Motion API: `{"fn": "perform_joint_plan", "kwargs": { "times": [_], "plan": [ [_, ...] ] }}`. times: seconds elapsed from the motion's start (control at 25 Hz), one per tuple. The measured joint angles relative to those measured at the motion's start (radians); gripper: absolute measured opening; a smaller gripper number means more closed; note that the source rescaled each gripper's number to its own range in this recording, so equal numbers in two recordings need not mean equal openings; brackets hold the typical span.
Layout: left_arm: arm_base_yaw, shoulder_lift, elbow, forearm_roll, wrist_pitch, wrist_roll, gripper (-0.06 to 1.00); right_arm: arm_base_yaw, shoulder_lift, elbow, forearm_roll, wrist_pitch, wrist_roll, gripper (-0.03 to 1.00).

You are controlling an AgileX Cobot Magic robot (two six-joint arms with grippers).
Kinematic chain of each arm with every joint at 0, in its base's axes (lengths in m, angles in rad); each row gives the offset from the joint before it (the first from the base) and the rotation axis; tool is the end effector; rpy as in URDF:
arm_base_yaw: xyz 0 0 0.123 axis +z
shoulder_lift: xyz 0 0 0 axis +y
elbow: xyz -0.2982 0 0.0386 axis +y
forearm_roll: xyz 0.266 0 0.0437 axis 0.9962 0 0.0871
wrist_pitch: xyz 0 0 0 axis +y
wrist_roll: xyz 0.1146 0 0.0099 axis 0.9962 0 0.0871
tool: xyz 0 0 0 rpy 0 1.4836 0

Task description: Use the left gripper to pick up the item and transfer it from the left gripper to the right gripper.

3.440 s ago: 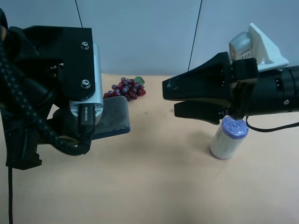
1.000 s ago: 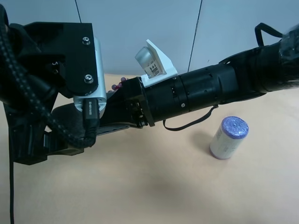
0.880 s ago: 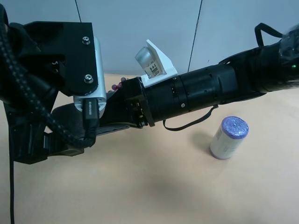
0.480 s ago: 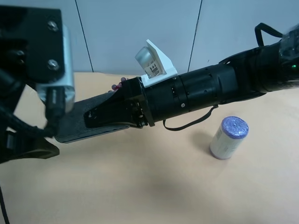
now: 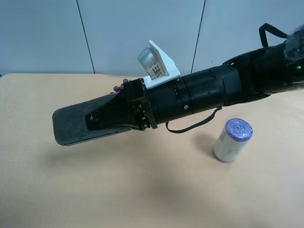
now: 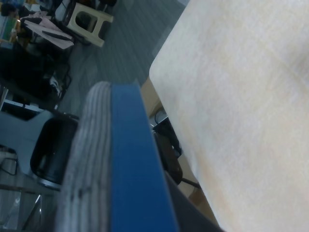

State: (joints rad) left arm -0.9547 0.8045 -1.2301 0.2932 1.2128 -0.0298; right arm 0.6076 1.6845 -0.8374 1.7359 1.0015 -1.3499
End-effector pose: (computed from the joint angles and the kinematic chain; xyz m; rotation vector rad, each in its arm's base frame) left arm 0.1011 -0.0888 0.4441 0.9704 2.0095 -0.1713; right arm 0.2220 0.2709 0.2134 -0.7750 2.1409 1.6624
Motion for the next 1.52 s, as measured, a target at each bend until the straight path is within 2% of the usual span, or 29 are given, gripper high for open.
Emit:
{"fn": "perform_joint_plan", "kwargs": {
  "times": [0.2, 0.48, 0.64, 0.96, 1.28, 1.52],
  "plan": [
    [-0.002, -0.224, 0.119, -0.017, 0.001, -0.039, 1.00, 0.000, 0.000, 0.000, 0.000, 0.000, 0.000, 0.00],
    [-0.002, -0.496, 0.462, -0.152, 0.003, -0.043, 1.00, 0.000, 0.000, 0.000, 0.000, -0.004, 0.000, 0.00],
    [-0.002, -0.616, 0.578, -0.193, -0.013, -0.043, 1.00, 0.000, 0.000, 0.000, 0.000, -0.021, 0.000, 0.00],
    [-0.002, -0.797, 0.637, -0.200, -0.053, -0.003, 1.00, 0.000, 0.000, 0.000, -0.001, -0.062, 0.004, 0.00],
    [-0.002, -0.809, 0.683, -0.264, -0.062, 0.008, 1.00, 0.000, 0.000, 0.000, -0.001, -0.106, 0.031, 0.00],
    [-0.002, -0.810, 0.721, -0.242, -0.140, 0.010, 1.00, 0.000, 0.000, 0.000, -0.001, -0.107, 0.037, 0.00]
  ]
}}
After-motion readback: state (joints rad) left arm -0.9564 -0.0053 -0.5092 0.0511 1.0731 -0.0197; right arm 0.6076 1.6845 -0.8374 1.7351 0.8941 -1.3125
